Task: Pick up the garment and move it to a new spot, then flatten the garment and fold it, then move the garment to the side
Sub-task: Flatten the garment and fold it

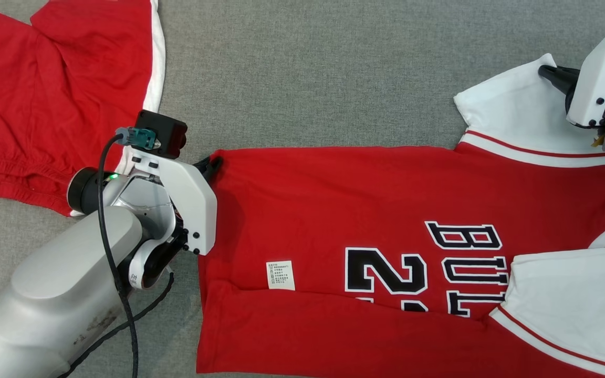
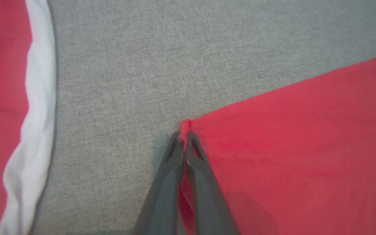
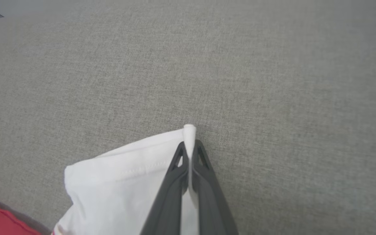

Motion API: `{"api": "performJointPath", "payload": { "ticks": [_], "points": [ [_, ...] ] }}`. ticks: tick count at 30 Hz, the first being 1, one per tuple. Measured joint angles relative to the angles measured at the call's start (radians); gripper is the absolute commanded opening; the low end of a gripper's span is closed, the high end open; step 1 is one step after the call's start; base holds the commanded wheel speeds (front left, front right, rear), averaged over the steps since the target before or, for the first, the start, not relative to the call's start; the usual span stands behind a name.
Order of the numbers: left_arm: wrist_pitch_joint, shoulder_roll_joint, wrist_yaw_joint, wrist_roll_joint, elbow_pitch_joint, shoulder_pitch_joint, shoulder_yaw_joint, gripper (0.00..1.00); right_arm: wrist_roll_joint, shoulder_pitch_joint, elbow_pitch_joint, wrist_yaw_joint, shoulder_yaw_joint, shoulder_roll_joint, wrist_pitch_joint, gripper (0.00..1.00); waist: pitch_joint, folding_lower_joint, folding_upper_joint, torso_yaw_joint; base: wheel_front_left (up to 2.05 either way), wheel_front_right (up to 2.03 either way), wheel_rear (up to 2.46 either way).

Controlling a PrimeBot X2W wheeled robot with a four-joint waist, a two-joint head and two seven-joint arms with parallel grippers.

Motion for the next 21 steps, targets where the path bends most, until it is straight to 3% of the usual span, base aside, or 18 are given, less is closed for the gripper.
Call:
{"api": "performJointPath", "payload": {
  "ticks": [11, 21],
  "points": [
    [-0.037, 0.01, -0.012, 0.0, 0.002, 0.01, 0.006, 0.0, 0.079, 0.015, -0.056, 0.0, 0.07, -0.029, -0.079, 0.0, -0.049, 0.0, 0.0, -0.008, 0.0, 0.0, 0.0],
    [-0.043, 0.06, -0.017, -0.026, -0.021, 0.087, 0.001, 0.0, 0.182, 0.09, -0.141, 0.0, 0.141, -0.085, -0.123, 0.0, -0.132, 0.0, 0.0, -0.027, 0.0, 0.0, 0.0]
  ]
}}
